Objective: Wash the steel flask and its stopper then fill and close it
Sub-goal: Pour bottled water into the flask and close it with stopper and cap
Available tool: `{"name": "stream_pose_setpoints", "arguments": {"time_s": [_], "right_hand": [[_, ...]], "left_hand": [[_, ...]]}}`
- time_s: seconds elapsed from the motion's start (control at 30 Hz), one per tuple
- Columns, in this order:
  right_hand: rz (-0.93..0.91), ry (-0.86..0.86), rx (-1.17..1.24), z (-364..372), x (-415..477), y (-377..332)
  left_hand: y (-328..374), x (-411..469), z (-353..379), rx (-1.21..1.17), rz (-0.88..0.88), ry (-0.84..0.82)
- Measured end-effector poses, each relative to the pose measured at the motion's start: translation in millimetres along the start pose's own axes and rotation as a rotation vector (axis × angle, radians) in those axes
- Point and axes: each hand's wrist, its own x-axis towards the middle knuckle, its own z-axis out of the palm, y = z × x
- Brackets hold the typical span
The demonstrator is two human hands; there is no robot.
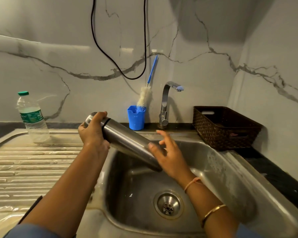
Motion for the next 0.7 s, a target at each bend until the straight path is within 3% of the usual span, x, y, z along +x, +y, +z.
{"name": "stream_pose_setpoints", "arguments": {"time_s": [0.07,0.1,0.17,0.23,0.37,0.43,0.53,0.7], "right_hand": [[-0.227,-0.015,-0.249,6.4,-4.8,3.5],[-0.305,0.070,-0.328,7.4,-4.1,7.1],[-0.316,0.320,-0.218,4.7,-1.8,10.0],[-0.196,0.496,0.059,1.7,3.0,10.1],[0.158,0.583,0.542,-2.3,8.2,12.1],[0.284,0.618,0.654,-9.3,9.8,17.6],[0.322,0.636,0.742,-16.7,11.8,15.4],[0.579,0.499,0.913,-8.7,5.8,5.1]], "left_hand": [[0.8,2.9,-3.2,-0.002,-0.067,0.007],[1.9,3.0,-4.0,0.006,-0.117,-0.005],[3.8,1.3,-4.0,-0.016,-0.205,-0.048],[3.4,-7.1,0.0,-0.059,-0.238,-0.083],[-11.1,-30.9,16.2,-0.040,-0.066,-0.100],[-18.9,-41.9,22.8,0.010,0.006,-0.113],[-17.0,-51.6,29.5,0.039,0.092,-0.159],[-11.0,-54.9,34.3,0.156,0.342,-0.263]]}}
